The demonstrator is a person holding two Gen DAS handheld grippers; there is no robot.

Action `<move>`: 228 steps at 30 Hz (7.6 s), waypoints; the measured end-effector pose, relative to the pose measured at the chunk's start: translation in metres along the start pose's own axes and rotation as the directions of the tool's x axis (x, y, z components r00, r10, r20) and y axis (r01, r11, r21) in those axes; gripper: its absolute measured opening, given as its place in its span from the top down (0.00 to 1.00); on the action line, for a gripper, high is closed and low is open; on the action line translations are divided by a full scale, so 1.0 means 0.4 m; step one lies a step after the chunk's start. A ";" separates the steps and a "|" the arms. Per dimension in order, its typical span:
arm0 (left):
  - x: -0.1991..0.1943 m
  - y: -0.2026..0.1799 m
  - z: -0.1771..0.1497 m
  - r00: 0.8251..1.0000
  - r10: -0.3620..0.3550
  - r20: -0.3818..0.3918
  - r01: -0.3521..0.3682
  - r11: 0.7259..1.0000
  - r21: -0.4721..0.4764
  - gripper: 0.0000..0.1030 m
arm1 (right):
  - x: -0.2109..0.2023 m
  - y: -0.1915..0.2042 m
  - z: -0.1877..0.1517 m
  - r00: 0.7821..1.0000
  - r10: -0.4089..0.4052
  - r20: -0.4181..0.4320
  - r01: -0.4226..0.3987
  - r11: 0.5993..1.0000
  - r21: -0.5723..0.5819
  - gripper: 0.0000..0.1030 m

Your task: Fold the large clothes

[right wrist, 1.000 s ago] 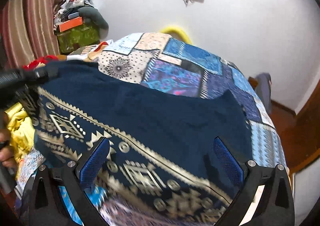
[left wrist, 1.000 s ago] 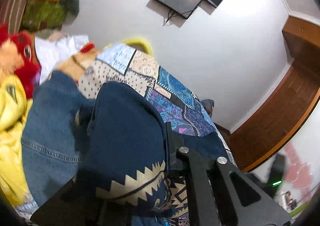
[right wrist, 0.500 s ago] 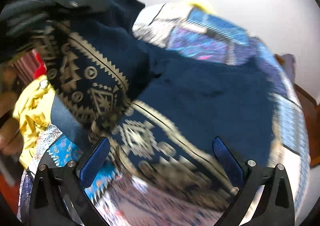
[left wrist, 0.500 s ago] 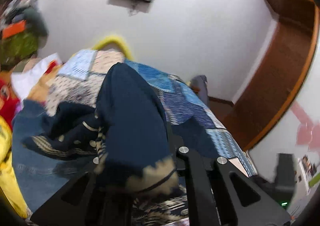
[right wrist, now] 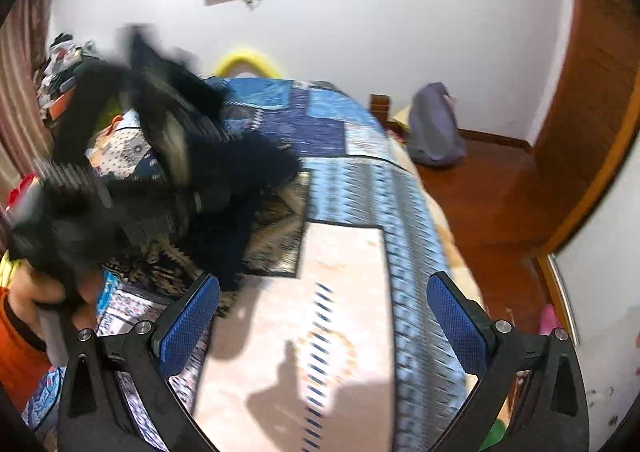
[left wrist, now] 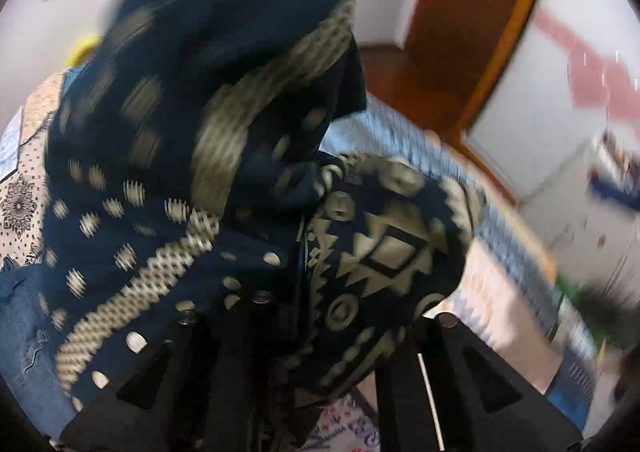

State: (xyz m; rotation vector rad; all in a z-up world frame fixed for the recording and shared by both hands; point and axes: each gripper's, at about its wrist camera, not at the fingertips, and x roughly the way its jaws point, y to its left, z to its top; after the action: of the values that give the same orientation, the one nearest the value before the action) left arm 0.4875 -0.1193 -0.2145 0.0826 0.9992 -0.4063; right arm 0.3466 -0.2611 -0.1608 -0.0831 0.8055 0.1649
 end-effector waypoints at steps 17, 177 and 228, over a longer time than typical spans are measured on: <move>-0.312 0.090 -0.129 0.980 0.061 0.187 -0.059 0.998 -0.013 0.20 | -0.063 0.035 0.050 0.995 0.076 0.069 -0.072 0.995 -0.071 0.00; -1.227 0.163 -0.668 0.561 0.531 0.635 -0.346 0.847 -0.404 0.29 | -0.615 0.738 -0.012 0.748 0.485 0.452 -0.370 0.871 -0.322 0.17; -1.182 0.076 -0.742 0.536 0.567 0.625 -0.356 0.823 -0.442 0.01 | -0.709 0.705 -0.161 0.780 0.346 0.522 -0.262 0.937 -0.230 0.00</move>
State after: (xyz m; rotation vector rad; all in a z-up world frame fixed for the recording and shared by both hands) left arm 0.0377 0.1224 0.0130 -0.0594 0.1669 0.2161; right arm 0.0575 -0.0250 -0.0031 -0.0357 0.2100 0.5344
